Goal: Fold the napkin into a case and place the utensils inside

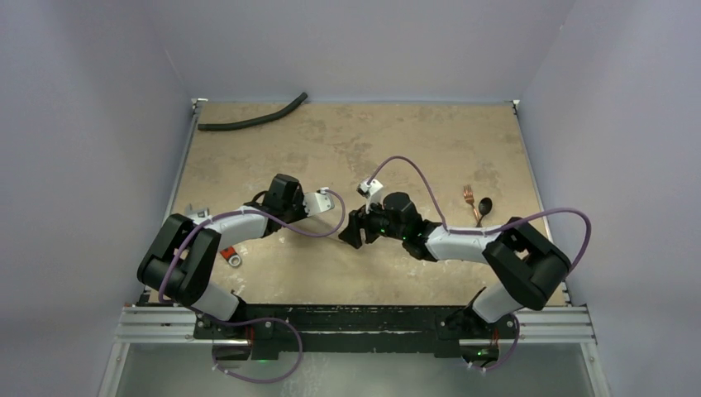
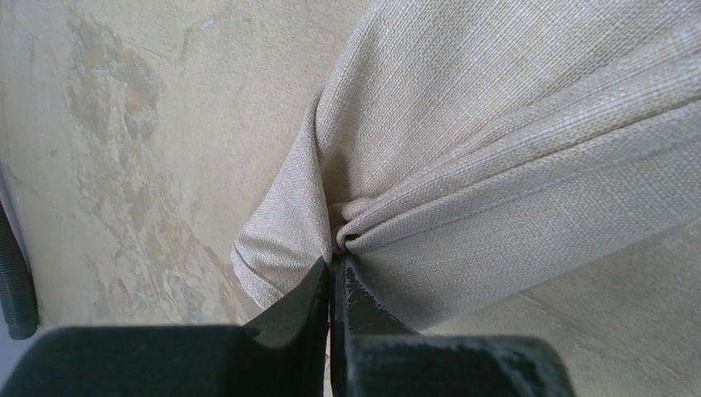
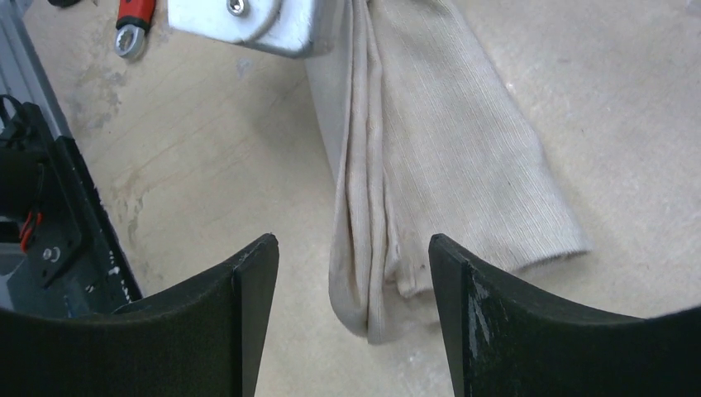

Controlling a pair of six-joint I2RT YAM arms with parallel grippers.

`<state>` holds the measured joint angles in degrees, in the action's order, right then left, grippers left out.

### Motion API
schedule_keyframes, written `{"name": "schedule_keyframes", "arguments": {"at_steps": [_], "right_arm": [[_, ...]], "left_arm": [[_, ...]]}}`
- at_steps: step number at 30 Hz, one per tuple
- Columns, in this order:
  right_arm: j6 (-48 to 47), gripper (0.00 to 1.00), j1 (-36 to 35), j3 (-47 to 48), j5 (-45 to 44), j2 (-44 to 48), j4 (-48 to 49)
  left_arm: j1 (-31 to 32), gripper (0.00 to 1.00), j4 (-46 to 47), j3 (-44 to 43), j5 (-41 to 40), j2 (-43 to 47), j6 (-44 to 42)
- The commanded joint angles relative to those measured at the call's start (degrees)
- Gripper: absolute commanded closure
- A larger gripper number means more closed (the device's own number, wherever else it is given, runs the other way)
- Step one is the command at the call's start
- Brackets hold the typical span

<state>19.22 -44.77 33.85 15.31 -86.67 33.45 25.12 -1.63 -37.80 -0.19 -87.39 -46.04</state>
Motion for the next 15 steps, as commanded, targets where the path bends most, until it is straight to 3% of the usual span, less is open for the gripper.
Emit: {"name": "schedule_keyframes", "arguments": {"at_steps": [1, 10, 12, 15], "right_arm": [[-3.1, 0.3, -2.2, 3.5, -5.2, -3.4, 4.5], [-4.0, 0.4, -5.5, 3.1, -8.2, -6.8, 5.7], [-4.1, 0.47, -6.1, 3.4, -8.9, -7.4, 6.7], [-4.8, 0.71, -6.2, 3.8, -8.2, -6.7, 7.4]], "left_arm": [[-0.6, 1.0, -9.7, 2.5, 3.8, -3.0, 2.4], [-0.6, 1.0, -10.2, 2.2, 3.7, -3.2, 3.0], [-0.6, 1.0, -10.5, 2.2, 3.6, -2.9, 2.8], [-0.6, 1.0, -11.3, 1.8, 3.4, -2.1, 2.6]]}}
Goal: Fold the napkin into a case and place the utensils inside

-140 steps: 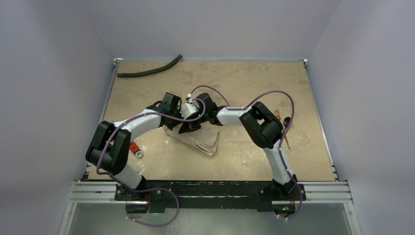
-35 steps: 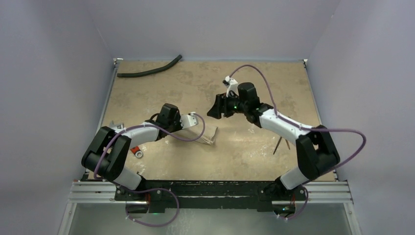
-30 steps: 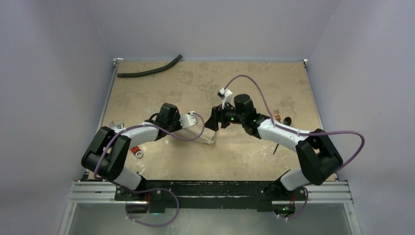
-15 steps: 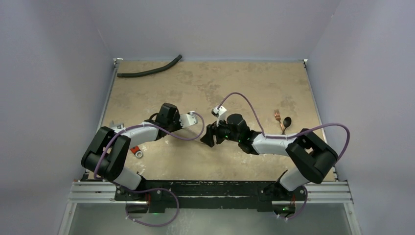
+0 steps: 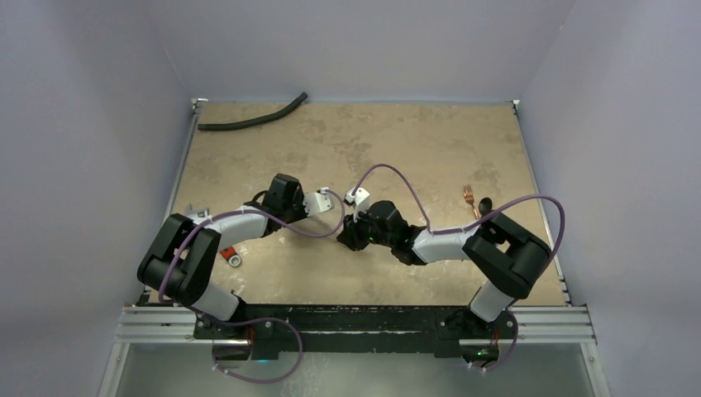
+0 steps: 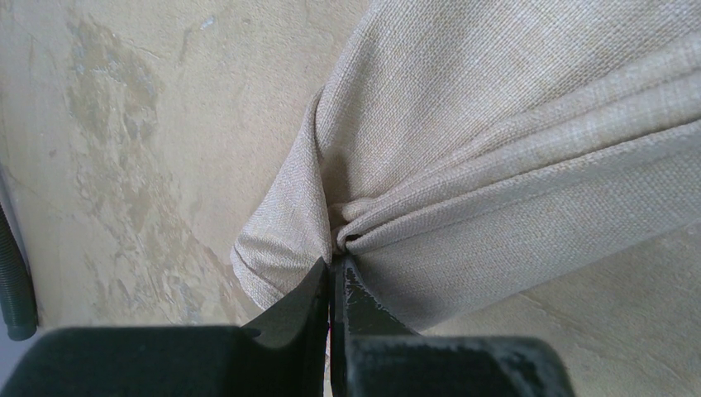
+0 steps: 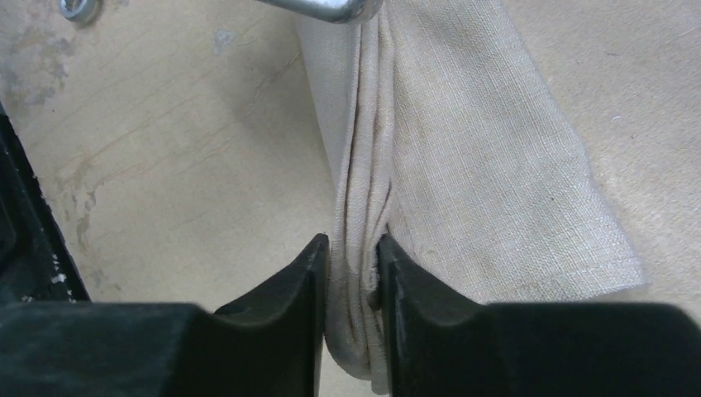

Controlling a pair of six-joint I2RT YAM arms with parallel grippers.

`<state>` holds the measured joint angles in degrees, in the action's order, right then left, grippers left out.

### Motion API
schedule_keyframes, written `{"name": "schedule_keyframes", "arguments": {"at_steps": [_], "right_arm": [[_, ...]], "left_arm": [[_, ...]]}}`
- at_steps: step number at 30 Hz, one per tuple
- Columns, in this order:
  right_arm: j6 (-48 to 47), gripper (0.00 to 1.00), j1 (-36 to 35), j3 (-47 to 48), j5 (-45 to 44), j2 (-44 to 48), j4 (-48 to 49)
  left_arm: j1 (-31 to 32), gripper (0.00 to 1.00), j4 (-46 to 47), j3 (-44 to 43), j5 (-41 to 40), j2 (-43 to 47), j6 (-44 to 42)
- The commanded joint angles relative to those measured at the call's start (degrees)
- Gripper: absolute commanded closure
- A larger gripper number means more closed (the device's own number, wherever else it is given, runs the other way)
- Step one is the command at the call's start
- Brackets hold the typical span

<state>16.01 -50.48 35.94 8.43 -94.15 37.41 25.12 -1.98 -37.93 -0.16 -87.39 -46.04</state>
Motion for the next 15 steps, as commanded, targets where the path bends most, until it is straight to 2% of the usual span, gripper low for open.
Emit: {"name": "schedule_keyframes", "arguments": {"at_steps": [1, 3, 5, 10, 15], "right_arm": [[-0.8, 0.81, -0.4, 2.0, -0.1, 1.0, 2.3], [-0.5, 0.94, 0.5, 2.7, 1.5, 0.9, 0.7], [0.3, 1.0, 2.3, 3.3, 4.6, 0.2, -0.1], [2.2, 1.0, 8.2, 6.5, 14.7, -3.7, -2.4], [5.5, 1.0, 11.8, 6.8, 24.2, -5.4, 0.5]], "left_arm": [[-0.6, 1.0, -11.6, 1.7, 3.3, -1.8, 2.6], [-0.6, 1.0, -13.1, 0.6, 3.5, -0.8, 2.8], [-0.6, 1.0, -15.1, -0.5, 4.1, 0.1, 3.2], [-0.7, 1.0, -18.7, -1.5, 5.6, 1.1, 3.8], [-0.5, 1.0, -18.4, -0.5, 5.4, 1.3, 4.0]]}}
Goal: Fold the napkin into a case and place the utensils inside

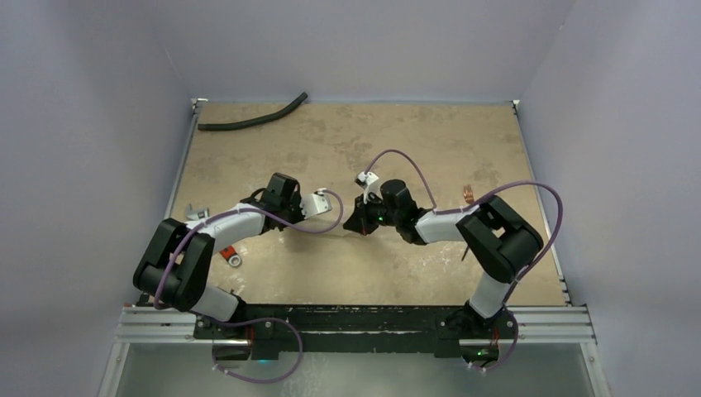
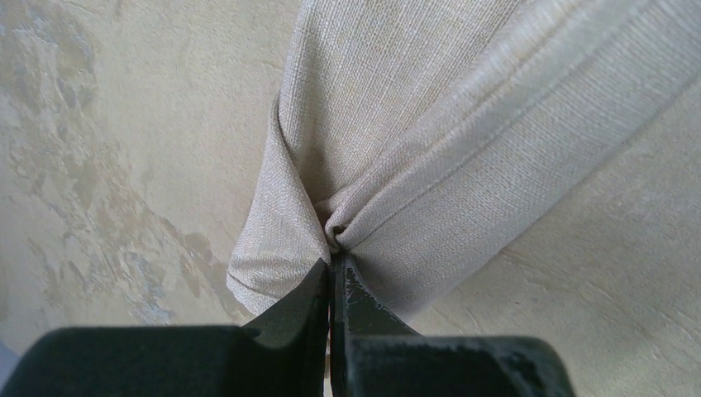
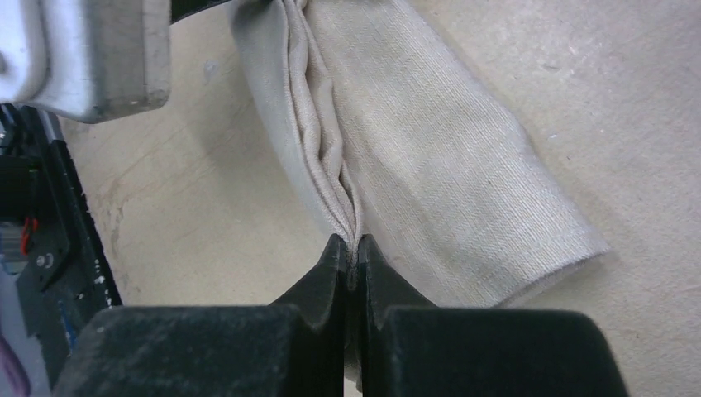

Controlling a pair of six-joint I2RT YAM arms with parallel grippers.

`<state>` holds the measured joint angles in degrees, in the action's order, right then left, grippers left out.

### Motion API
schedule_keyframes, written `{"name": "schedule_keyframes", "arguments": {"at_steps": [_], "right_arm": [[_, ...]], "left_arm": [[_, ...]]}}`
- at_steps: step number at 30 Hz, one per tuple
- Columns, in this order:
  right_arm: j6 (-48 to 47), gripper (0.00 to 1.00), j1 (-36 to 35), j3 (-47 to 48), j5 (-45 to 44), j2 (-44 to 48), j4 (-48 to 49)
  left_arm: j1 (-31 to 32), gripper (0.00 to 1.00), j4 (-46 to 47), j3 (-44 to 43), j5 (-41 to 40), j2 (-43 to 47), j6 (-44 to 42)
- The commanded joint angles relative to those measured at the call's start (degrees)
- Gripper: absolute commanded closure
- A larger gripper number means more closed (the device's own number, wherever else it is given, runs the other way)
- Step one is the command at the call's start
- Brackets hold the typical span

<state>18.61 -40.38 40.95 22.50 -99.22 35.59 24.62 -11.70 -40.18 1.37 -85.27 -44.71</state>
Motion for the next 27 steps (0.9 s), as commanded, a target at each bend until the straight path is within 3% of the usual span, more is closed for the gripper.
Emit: {"name": "schedule_keyframes", "arguments": {"at_steps": [1, 10, 27], "right_arm": [[3.1, 1.0, 2.0, 2.5, 12.2, -0.9, 2.4], [1.0, 1.0, 3.5, 12.9, 23.5, -6.7, -6.6], [2.7, 1.0, 10.5, 18.1, 17.3, -18.4, -17.9]], "left_arm": [[0.0, 1.0, -8.4, 1.9, 3.6, -1.0, 2.4], [0.6, 1.0, -7.1, 2.6, 3.1, -1.5, 0.4], [0.9, 1.0, -7.0, 2.8, 2.6, -0.7, -2.8]]}}
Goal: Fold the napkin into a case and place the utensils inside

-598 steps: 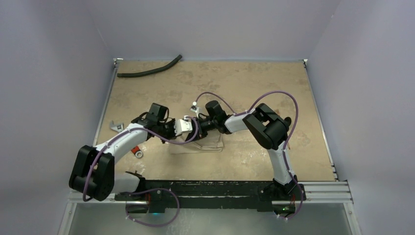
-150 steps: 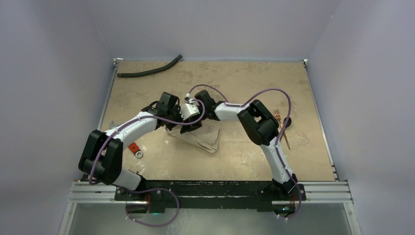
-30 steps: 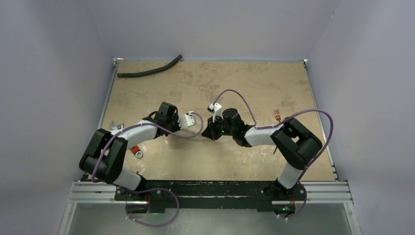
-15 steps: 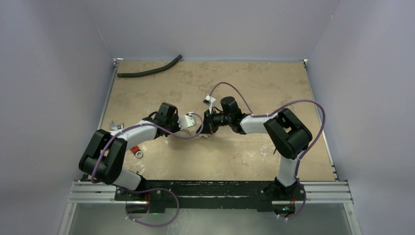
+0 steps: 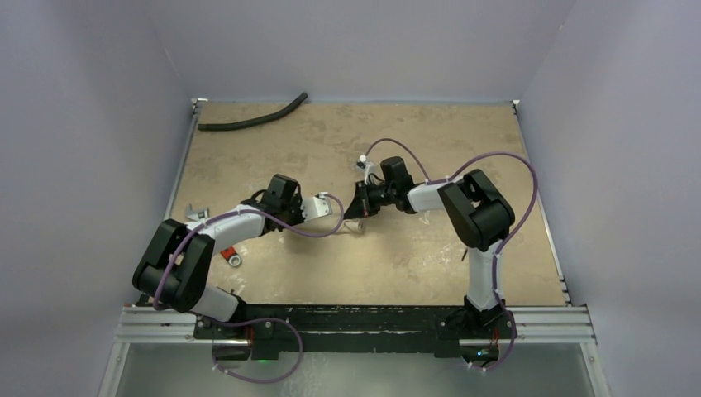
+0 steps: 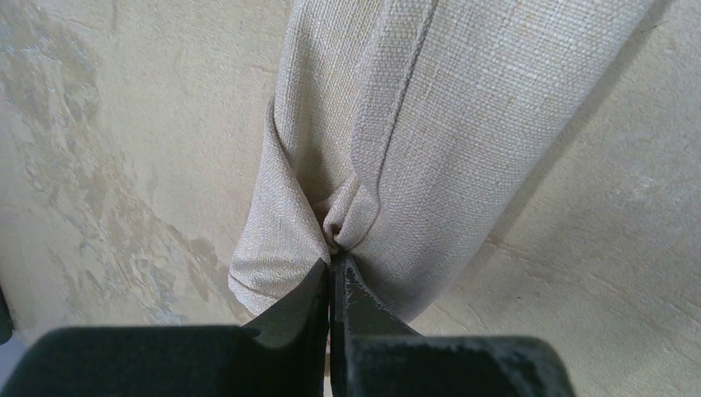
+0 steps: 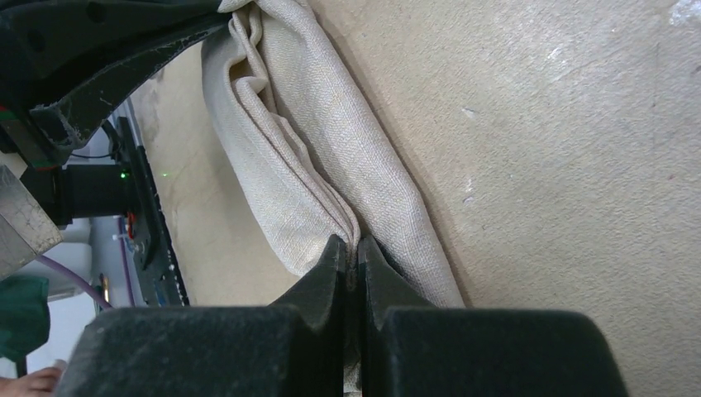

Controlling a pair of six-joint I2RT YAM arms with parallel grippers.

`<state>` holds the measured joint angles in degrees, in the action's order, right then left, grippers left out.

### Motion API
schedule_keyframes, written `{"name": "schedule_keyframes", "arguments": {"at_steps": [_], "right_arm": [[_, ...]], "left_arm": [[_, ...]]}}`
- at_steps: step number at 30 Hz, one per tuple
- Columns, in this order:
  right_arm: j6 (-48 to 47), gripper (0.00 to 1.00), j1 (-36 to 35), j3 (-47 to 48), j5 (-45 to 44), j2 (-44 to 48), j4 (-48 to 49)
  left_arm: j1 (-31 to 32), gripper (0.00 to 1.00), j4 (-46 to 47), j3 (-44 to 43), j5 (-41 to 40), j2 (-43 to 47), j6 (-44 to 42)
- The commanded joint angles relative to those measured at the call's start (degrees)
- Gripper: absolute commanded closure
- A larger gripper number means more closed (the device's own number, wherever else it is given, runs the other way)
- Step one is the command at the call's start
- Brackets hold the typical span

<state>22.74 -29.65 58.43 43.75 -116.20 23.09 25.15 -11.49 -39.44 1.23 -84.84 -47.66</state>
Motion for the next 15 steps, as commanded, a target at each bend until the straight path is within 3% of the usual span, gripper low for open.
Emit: {"name": "schedule_keyframes", "arguments": {"at_steps": [1, 14, 15], "right_arm": [[-1.6, 1.0, -0.1, 0.5, -4.4, -1.5, -6.0], [-4.9, 1.0, -0.1, 0.4, -9.5, 0.4, -9.0], [-5.0, 1.0, -0.1, 0.6, -9.6, 0.6, -9.4]], "left_arm": [[0.4, 1.0, -7.2, 1.9, 2.6, -1.0, 0.2], [-1.5, 1.0, -13.0, -7.6, 4.6, 3.1, 14.4], [-1.5, 0.95, -13.6, -7.8, 4.6, 3.1, 14.6]]}}
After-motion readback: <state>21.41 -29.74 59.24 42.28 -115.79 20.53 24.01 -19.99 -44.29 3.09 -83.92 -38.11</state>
